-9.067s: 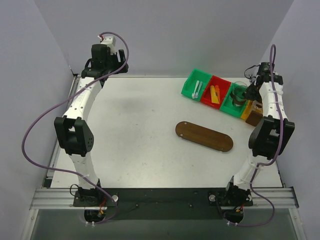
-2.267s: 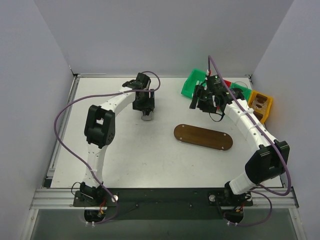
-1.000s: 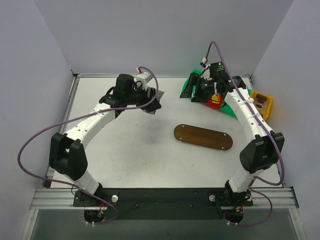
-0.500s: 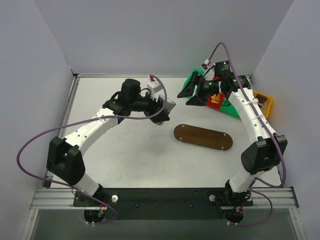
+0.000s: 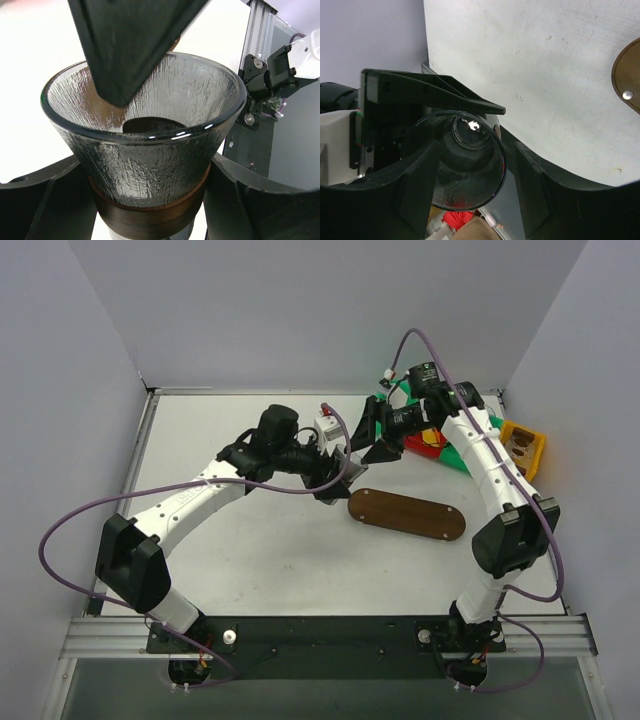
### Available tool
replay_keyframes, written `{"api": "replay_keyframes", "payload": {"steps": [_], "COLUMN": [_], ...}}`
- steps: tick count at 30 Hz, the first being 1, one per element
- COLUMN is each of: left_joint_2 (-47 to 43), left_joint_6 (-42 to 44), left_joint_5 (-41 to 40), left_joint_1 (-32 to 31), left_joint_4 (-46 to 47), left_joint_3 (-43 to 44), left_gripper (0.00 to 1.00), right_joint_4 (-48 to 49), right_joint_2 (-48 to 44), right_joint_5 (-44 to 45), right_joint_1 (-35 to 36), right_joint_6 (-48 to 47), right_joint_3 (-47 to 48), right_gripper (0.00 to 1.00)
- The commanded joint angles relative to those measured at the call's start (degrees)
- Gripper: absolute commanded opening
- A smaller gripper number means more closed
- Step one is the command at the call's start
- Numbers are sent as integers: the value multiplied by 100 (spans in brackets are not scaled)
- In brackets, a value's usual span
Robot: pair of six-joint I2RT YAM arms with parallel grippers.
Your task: Prepare toiletry sets of a toothbrush and toothpaste on the tray
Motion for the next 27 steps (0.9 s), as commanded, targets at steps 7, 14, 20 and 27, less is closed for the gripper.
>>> {"api": "replay_keyframes", "payload": {"steps": [7,14,20,27], "left_joint_2": [-345,-318,-292,-292], "left_joint_6": [297,358,341,9], "left_joint_5": [-113,-280,-439,-983], "left_joint_1": [-84,-225,-286,-234], "left_joint_4": [215,154,101,-31], "left_joint_3": [402,542,666,806], "left_gripper": [0,0,3,65], "right_joint_4": [-1664,-1683,-1656,-1245], "right_joint_2": [293,337,319,197], "right_joint_5": [-47,-442,-478,74], "right_joint_1": [261,419,375,42], "right_joint_6": [-1165,-1095,-850,46], "right_joint_3": [418,269,277,321], "right_gripper": [52,38,3,0]}}
